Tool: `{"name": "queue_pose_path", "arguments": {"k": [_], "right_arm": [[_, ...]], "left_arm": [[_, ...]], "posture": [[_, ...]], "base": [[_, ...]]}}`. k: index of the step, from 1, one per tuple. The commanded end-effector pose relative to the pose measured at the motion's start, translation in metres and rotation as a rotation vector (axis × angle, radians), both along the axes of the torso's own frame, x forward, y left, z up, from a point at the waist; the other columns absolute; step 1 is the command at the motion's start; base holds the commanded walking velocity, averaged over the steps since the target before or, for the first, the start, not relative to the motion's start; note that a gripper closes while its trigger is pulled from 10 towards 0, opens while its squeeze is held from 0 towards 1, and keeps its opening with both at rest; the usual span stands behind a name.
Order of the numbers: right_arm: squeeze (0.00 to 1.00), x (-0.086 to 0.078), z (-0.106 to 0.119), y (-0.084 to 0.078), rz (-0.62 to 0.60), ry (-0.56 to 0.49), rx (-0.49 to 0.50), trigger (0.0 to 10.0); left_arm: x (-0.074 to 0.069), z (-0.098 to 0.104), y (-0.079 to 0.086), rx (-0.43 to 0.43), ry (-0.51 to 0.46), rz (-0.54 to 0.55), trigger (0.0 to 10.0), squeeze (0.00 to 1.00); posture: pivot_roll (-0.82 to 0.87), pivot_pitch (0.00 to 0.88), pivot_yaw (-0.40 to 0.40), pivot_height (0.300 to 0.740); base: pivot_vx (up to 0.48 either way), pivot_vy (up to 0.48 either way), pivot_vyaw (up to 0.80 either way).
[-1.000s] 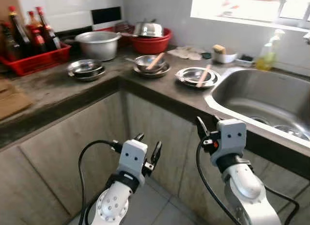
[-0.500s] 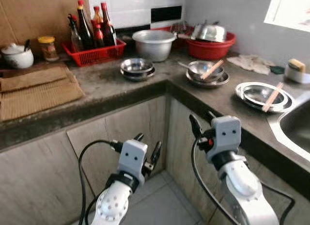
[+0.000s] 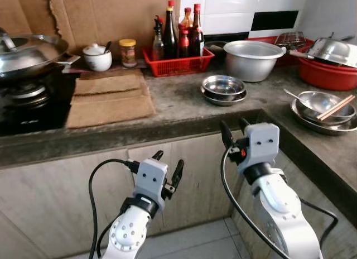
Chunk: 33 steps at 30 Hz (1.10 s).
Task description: Kitchen organization
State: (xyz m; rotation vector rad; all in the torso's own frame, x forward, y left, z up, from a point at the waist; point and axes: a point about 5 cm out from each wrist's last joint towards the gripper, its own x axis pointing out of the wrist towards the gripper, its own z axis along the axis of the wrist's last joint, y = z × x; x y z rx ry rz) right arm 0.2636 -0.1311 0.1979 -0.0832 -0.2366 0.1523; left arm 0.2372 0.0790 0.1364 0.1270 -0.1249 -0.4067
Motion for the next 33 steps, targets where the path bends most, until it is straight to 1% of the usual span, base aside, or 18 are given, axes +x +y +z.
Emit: {"name": "queue_pose_path", "arguments": {"k": [1,5,17,21,22,33], "right_arm": [[0.00,0.002,-0.001,-0.010,-0.045,0.004,0.001,10.0],[0.00,0.004,0.000,-0.009,-0.044,-0.002,-0.010,10.0],[0.00,0.010,0.002,-0.011,-0.061,-0.005,-0.005,10.0],[0.00,0.011,0.003,-0.011,-0.059,-0.006,-0.001,10.0],[0.00,0.012,0.004,-0.010,-0.058,-0.007,0.000,10.0],[0.00,0.020,0.007,0.002,0.004,-0.002,-0.014,10.0]], "left_arm": [[-0.001,0.003,-0.007,-0.007,-0.007,-0.022,10.0,0.00],[0.000,0.003,-0.006,-0.006,-0.008,-0.021,10.0,0.00],[0.001,0.004,-0.006,-0.007,-0.010,-0.017,10.0,0.00],[0.001,0.004,-0.006,-0.009,-0.010,-0.017,10.0,0.00],[0.001,0.004,-0.006,-0.009,-0.009,-0.016,10.0,0.00],[0.001,0.003,-0.006,-0.010,-0.006,-0.008,10.0,0.00]], "posture": [[0.08,0.000,-0.026,0.740],[0.08,0.000,-0.025,0.740],[0.08,0.000,-0.025,0.740],[0.08,0.000,-0.026,0.740],[0.08,0.000,-0.026,0.740],[0.08,0.000,-0.031,0.740]], "base": [[0.341,0.000,0.00],[0.341,0.000,0.00],[0.342,0.000,0.00],[0.339,0.000,-0.80],[0.334,0.000,-0.80],[0.327,0.000,0.00]]}}
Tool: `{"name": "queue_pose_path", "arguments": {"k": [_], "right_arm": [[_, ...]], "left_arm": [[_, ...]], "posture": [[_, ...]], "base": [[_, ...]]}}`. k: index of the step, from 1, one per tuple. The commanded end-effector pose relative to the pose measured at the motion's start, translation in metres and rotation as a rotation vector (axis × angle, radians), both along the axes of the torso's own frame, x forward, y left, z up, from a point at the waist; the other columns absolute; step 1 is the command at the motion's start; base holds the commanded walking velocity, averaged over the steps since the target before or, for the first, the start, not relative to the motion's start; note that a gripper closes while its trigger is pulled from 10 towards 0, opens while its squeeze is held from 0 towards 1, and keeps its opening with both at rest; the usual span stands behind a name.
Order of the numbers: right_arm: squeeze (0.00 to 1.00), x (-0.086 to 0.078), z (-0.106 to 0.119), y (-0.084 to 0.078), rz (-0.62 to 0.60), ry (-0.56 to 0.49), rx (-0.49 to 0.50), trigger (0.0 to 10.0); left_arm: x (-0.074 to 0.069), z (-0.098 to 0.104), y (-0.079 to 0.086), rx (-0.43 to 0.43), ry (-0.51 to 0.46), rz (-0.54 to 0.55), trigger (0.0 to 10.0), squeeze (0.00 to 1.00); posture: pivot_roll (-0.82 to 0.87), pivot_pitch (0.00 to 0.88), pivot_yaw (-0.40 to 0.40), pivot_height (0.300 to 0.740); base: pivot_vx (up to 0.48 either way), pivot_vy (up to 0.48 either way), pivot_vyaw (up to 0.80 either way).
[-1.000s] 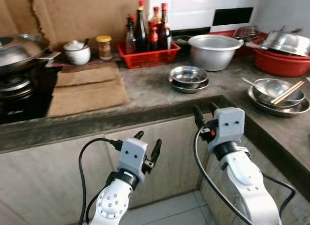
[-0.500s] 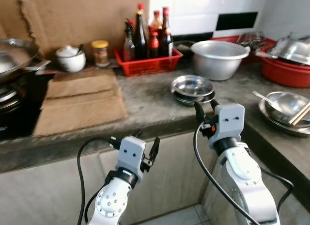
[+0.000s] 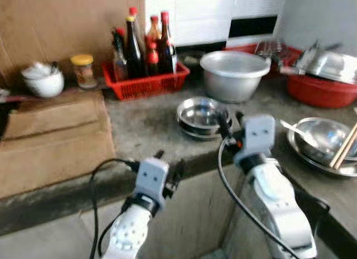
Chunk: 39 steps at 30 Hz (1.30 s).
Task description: Kitchen organization
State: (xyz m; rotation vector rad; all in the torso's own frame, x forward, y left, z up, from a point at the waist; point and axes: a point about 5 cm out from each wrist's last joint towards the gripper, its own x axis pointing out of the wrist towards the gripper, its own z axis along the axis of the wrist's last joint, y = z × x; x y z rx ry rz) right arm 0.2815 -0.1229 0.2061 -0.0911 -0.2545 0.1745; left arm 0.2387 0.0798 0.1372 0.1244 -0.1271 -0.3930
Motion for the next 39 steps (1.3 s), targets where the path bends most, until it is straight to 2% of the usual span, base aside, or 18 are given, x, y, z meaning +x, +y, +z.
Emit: {"name": "queue_pose_path", "arguments": {"k": [1,7,10,14,15,21,22,27,28,29,32,39], "right_arm": [[0.00,0.002,-0.001,-0.006,-0.018,0.015,-0.005,10.0],[0.00,0.012,0.003,-0.004,0.000,0.025,-0.016,10.0],[0.00,0.021,-0.003,0.003,0.020,0.071,-0.075,10.0],[0.00,0.025,-0.002,0.010,0.048,0.077,-0.065,10.0],[1.00,0.027,-0.003,0.012,0.069,0.089,-0.058,10.0],[1.00,0.043,-0.002,0.008,0.031,0.166,-0.056,10.0],[0.00,0.049,-0.001,0.005,0.006,0.196,-0.058,10.0],[0.00,0.061,0.000,0.003,-0.052,0.277,-0.084,10.0],[0.00,0.063,-0.001,0.004,-0.013,0.317,-0.065,10.0],[0.00,0.063,-0.001,0.004,-0.013,0.317,-0.065,10.0],[0.00,0.069,-0.002,-0.001,-0.020,0.416,0.000,10.0],[0.00,0.076,-0.002,-0.006,-0.032,0.525,0.092,10.0]], "left_arm": [[-0.001,0.002,-0.007,-0.006,-0.004,-0.022,10.0,0.00],[-0.001,0.002,-0.007,-0.012,-0.005,-0.015,10.0,0.00],[0.000,0.000,-0.007,-0.013,0.006,-0.005,10.0,0.00],[-0.001,-0.001,-0.008,-0.010,0.012,-0.010,10.0,0.00],[-0.001,-0.001,-0.008,-0.010,0.011,-0.012,10.0,0.00],[-0.003,-0.001,-0.009,-0.010,0.015,-0.014,10.0,0.00],[-0.003,-0.002,-0.009,-0.005,0.015,-0.014,10.0,0.00],[-0.003,-0.005,-0.010,0.010,0.023,-0.018,10.0,0.00],[-0.003,-0.005,-0.010,0.011,0.026,-0.019,10.0,0.00],[-0.003,-0.005,-0.010,0.011,0.026,-0.019,10.0,0.00],[-0.003,-0.005,-0.011,0.007,0.024,-0.020,10.0,0.00],[-0.003,-0.005,-0.010,0.008,0.022,-0.020,10.0,0.00]], "posture": [[0.08,0.000,-0.031,0.740],[0.08,0.000,-0.033,0.740],[0.08,0.000,-0.033,0.740],[0.08,0.000,-0.035,0.740],[0.08,0.000,-0.042,0.740],[0.09,0.000,-0.047,0.740],[0.09,0.000,-0.047,0.740],[0.08,0.000,-0.048,0.740],[0.08,0.000,-0.046,0.740],[0.08,0.000,-0.046,0.740],[0.09,0.000,-0.050,0.740],[0.09,0.000,-0.051,0.740]], "base": [[0.285,0.000,0.00],[0.184,0.000,0.00],[0.000,0.000,0.00],[0.000,0.000,0.00],[0.000,0.000,0.00],[0.000,0.000,0.00],[0.000,0.000,0.00],[0.000,0.000,0.00],[0.000,0.000,0.00],[0.000,0.000,0.00],[0.000,0.000,0.00],[0.000,0.000,0.00]]}}
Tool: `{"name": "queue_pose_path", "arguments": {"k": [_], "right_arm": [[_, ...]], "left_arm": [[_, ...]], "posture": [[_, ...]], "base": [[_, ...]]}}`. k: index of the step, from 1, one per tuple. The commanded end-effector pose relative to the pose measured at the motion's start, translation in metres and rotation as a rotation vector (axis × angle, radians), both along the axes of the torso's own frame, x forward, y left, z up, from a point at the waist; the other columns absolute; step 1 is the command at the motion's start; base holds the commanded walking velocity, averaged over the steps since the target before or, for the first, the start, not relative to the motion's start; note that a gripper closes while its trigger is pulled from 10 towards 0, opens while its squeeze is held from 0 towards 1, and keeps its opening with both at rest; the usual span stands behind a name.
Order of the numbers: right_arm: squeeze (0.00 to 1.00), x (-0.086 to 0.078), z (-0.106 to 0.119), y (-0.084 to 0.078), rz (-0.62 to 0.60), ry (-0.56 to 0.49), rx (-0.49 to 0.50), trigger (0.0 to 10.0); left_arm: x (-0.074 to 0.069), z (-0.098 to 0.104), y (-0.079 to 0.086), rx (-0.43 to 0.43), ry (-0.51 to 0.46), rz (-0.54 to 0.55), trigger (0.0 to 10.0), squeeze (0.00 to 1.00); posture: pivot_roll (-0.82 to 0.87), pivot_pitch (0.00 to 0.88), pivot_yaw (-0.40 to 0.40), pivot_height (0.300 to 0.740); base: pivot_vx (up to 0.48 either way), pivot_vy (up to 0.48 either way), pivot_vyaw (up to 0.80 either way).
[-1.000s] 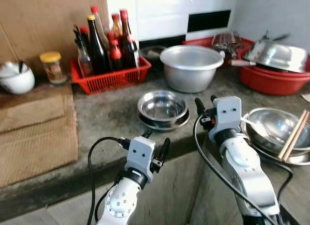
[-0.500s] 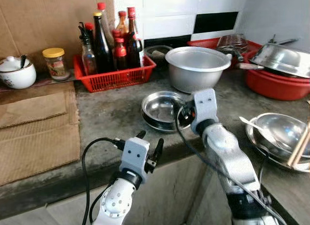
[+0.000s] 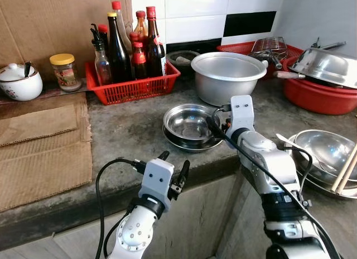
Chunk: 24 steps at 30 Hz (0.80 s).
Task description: Kitchen organization
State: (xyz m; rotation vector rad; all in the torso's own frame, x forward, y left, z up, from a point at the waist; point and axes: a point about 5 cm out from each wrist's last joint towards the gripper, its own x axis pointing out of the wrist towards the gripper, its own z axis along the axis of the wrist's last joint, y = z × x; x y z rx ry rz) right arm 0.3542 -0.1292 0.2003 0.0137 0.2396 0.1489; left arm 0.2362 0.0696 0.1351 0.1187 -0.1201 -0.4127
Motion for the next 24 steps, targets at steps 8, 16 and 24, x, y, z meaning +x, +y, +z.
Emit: {"name": "queue_pose_path", "arguments": {"k": [8,16,24], "right_arm": [[0.00,0.006,0.010,0.003,0.011,0.079,0.092,10.0],[0.00,0.009,0.016,0.007,0.034,0.129,0.130,10.0],[0.00,0.010,0.013,0.008,0.040,0.171,0.132,10.0]], "left_arm": [[-0.001,-0.003,-0.001,0.011,0.014,0.002,10.0,0.00],[-0.002,-0.004,-0.002,0.011,0.019,0.002,10.0,0.00],[-0.002,-0.004,-0.002,0.008,0.017,0.007,10.0,0.00]], "posture": [[0.08,0.000,-0.054,0.740],[0.08,0.000,-0.054,0.740],[0.08,0.002,-0.056,0.740]], "base": [[0.000,0.000,0.00],[0.000,0.000,0.00],[0.000,0.000,0.00]]}}
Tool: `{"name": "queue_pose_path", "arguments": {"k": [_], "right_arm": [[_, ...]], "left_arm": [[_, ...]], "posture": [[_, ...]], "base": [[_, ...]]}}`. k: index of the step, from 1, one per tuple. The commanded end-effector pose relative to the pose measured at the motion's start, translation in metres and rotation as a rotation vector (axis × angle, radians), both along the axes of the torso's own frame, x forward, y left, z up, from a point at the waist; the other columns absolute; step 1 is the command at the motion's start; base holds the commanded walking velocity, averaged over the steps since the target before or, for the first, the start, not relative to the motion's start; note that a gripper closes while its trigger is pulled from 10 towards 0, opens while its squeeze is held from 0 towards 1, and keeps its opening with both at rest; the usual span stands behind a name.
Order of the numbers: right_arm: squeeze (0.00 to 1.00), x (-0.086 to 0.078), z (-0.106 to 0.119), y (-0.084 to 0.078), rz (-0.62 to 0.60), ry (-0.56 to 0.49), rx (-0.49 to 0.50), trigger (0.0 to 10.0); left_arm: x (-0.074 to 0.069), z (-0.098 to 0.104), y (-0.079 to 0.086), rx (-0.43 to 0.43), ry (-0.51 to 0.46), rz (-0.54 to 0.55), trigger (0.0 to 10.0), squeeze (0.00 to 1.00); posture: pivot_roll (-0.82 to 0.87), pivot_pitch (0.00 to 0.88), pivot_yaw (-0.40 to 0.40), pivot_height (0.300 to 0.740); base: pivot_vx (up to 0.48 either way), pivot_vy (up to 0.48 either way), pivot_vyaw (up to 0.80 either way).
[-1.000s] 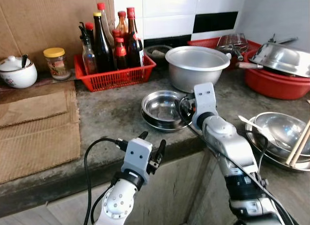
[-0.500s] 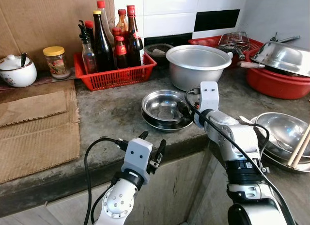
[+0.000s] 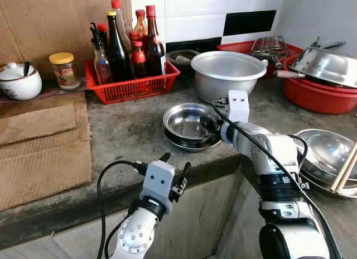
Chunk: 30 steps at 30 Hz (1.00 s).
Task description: Kitchen organization
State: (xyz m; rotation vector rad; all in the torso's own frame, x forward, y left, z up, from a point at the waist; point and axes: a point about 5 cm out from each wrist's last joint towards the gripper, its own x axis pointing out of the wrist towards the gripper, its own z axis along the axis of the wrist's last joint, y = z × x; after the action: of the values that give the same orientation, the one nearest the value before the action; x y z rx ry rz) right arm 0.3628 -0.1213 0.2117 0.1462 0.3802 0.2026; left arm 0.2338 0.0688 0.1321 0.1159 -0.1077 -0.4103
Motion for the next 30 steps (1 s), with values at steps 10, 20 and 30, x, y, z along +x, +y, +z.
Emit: {"name": "queue_pose_path", "arguments": {"k": [10,20,30], "right_arm": [[0.00,0.002,0.001,0.004,0.031,0.047,0.037,10.0],[0.00,0.000,-0.002,0.010,0.071,0.068,-0.012,0.0],[0.00,0.002,0.002,0.007,0.054,0.042,-0.012,0.0]], "left_arm": [[0.000,-0.001,-0.002,0.009,0.006,0.008,10.0,0.00],[0.001,-0.001,-0.001,0.007,0.005,0.012,10.0,0.00],[0.001,-0.002,0.000,0.008,0.003,0.016,10.0,0.00]], "posture": [[0.08,0.003,-0.056,0.740],[0.08,0.004,-0.059,0.740],[0.08,0.000,-0.057,0.740]], "base": [[0.000,0.000,0.00],[0.000,0.000,0.00],[0.000,0.000,0.00]]}}
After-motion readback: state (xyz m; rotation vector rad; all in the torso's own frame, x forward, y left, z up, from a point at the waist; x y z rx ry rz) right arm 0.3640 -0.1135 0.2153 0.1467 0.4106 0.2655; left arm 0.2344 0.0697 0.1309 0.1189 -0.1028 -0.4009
